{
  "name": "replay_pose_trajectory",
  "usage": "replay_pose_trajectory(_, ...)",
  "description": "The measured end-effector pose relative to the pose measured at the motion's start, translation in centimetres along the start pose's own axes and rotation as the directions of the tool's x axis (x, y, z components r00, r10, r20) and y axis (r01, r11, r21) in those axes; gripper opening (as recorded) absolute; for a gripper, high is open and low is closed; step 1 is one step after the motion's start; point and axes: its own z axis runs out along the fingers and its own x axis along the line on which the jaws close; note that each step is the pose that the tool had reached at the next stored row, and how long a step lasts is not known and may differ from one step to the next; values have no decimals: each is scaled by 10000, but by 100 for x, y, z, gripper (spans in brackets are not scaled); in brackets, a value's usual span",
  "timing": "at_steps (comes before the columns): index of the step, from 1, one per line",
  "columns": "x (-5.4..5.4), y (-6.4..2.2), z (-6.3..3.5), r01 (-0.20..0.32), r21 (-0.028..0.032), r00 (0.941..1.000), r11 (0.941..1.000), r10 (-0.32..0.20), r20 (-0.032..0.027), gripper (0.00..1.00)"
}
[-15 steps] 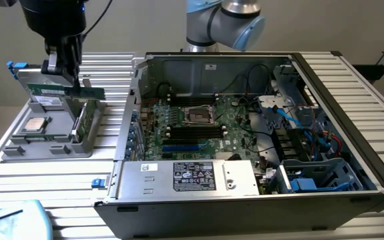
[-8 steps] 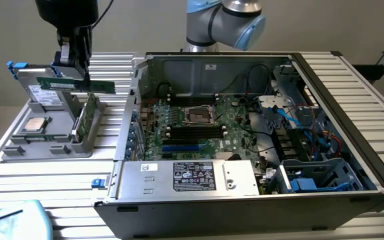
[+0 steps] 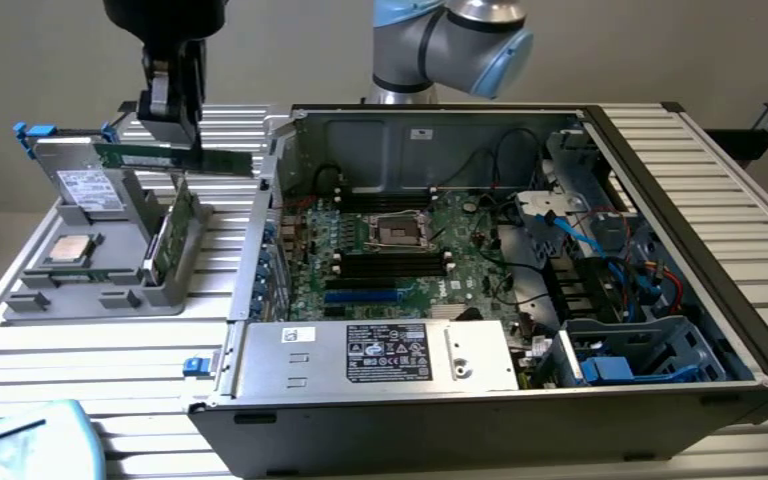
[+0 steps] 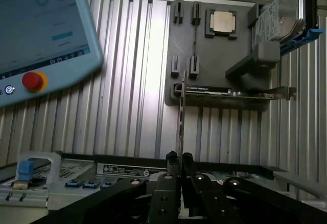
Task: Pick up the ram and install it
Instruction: 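Pick up the ram and move it above insertion slot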
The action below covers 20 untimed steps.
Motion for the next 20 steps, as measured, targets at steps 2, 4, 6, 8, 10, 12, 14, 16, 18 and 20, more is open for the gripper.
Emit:
replay_pose_trajectory(2, 6, -49, -24, 29, 3, 10000, 10000, -29, 42, 14)
replay_pose_trajectory(4, 11, -97, -44, 51, 4, 10000, 10000, -51, 65, 14)
replay_pose_trajectory(6, 15, -142, -57, 70, 9, 9999, 10000, -70, 76, 14)
replay_pose_trajectory(8, 18, -185, -66, 86, 28, 9999, 10000, -86, 81, 14)
replay_pose_trajectory(10, 21, -222, -73, 100, 61, 9999, 9999, -101, 82, 14)
replay_pose_trajectory(12, 23, -257, -80, 113, 122, 9999, 9999, -114, 79, 14)
replay_pose_trajectory(14, 25, -290, -86, 124, 192, 9999, 9997, -126, 75, 14)
replay_pose_trajectory(16, 28, -323, -93, 138, 270, 9999, 9995, -140, 76, 14)
replay_pose_trajectory(18, 30, -361, -100, 150, 336, 9999, 9993, -153, 79, 14)
replay_pose_trajectory(20, 34, -406, -108, 162, 391, 9998, 9991, -165, 82, 14)
